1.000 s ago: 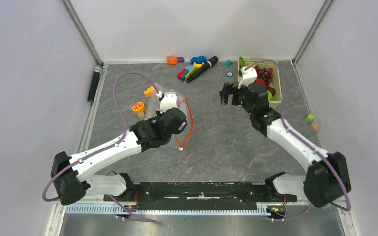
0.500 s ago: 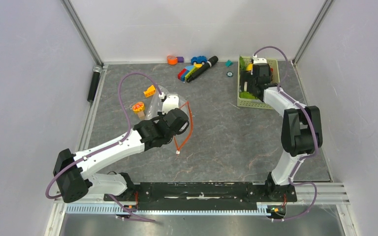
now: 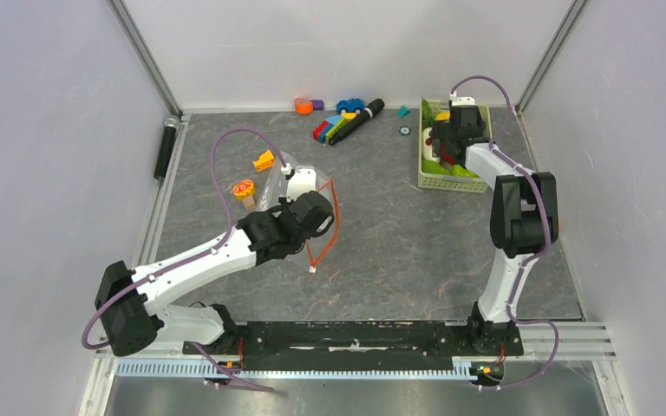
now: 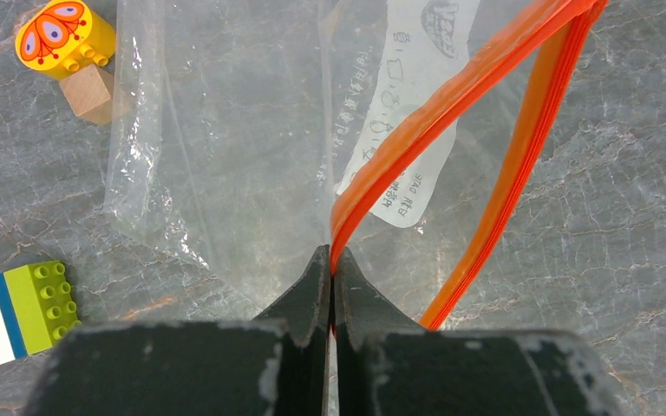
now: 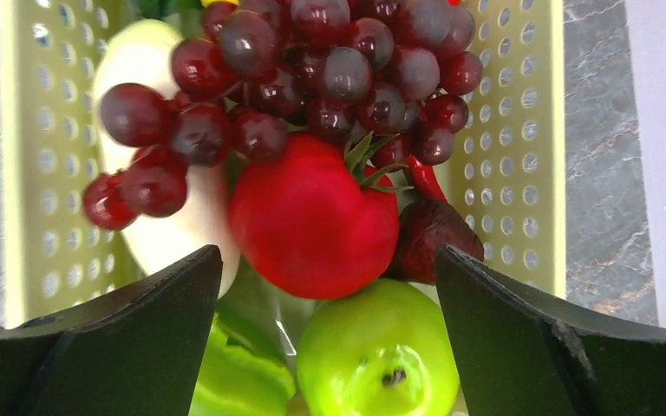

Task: Place the food in the zip-top bag and seal the zipper
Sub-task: Pick up the fake vegetable from the bin, then place the fake vegetable in the zipper food storage bag.

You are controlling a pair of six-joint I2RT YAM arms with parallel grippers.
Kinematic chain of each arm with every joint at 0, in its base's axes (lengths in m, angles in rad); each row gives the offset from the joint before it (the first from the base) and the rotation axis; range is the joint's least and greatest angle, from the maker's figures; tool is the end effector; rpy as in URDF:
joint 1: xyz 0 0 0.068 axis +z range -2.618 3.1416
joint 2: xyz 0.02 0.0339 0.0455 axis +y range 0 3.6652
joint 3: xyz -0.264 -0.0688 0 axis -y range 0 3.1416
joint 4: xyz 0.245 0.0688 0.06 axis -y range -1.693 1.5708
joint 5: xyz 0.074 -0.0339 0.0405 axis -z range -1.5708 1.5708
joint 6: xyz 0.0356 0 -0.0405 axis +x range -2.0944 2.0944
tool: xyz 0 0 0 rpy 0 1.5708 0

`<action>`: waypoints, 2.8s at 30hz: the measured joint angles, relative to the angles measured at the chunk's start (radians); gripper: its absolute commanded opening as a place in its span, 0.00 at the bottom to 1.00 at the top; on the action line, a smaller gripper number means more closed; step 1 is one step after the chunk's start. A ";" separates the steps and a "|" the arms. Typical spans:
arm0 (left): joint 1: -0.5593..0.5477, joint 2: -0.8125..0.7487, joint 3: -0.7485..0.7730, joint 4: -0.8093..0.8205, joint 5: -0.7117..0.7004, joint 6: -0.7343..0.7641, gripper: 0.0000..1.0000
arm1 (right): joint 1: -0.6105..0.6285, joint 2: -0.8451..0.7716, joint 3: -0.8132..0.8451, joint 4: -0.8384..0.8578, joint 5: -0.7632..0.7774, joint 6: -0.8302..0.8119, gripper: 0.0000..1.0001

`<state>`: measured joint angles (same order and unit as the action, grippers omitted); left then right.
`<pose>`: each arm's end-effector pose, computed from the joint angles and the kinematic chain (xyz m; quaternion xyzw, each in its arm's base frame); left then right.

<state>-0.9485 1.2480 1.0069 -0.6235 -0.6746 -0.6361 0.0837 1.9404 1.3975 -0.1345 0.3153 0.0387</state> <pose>0.1664 -0.1939 0.2862 0.0247 0.8925 -0.0143 0.4502 0.4396 0.0258 0.2169 0.0478 0.8920 -0.1152 0.4345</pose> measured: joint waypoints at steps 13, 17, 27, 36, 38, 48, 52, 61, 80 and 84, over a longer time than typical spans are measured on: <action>0.000 0.035 0.000 -0.003 0.023 0.000 0.02 | -0.024 0.140 0.069 0.001 -0.051 0.008 0.85; 0.000 0.035 0.000 -0.003 0.023 0.000 0.02 | -0.024 0.140 0.069 0.015 -0.077 0.008 0.69; 0.000 0.035 0.000 -0.003 0.029 0.000 0.02 | -0.023 0.043 -0.017 0.052 -0.085 -0.012 0.57; 0.000 0.035 0.000 0.005 0.051 0.000 0.02 | -0.020 -0.302 -0.216 0.122 -0.101 -0.019 0.55; 0.000 0.035 0.000 0.005 0.051 0.000 0.02 | -0.020 -0.371 -0.262 0.145 -0.131 -0.017 0.54; 0.000 0.035 0.000 0.005 0.053 0.000 0.02 | 0.104 -0.714 -0.600 0.279 -0.449 0.067 0.51; 0.000 0.035 0.000 0.005 0.053 0.000 0.02 | 0.254 -0.803 -0.735 0.409 -0.677 0.105 0.51; 0.000 0.035 0.000 0.006 0.057 0.000 0.02 | 0.536 -0.844 -0.917 0.655 -1.082 0.064 0.51; 0.005 -0.055 -0.086 0.128 0.291 0.024 0.02 | 0.656 -0.608 -0.822 0.686 -0.745 0.077 0.44; 0.004 -0.088 -0.105 0.172 0.351 0.034 0.02 | 0.656 -0.608 -0.809 0.646 -0.589 0.103 0.50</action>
<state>-0.9443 1.1603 0.9020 -0.4519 -0.3233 -0.6018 0.7399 1.3319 0.5888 0.5114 -0.2737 0.1421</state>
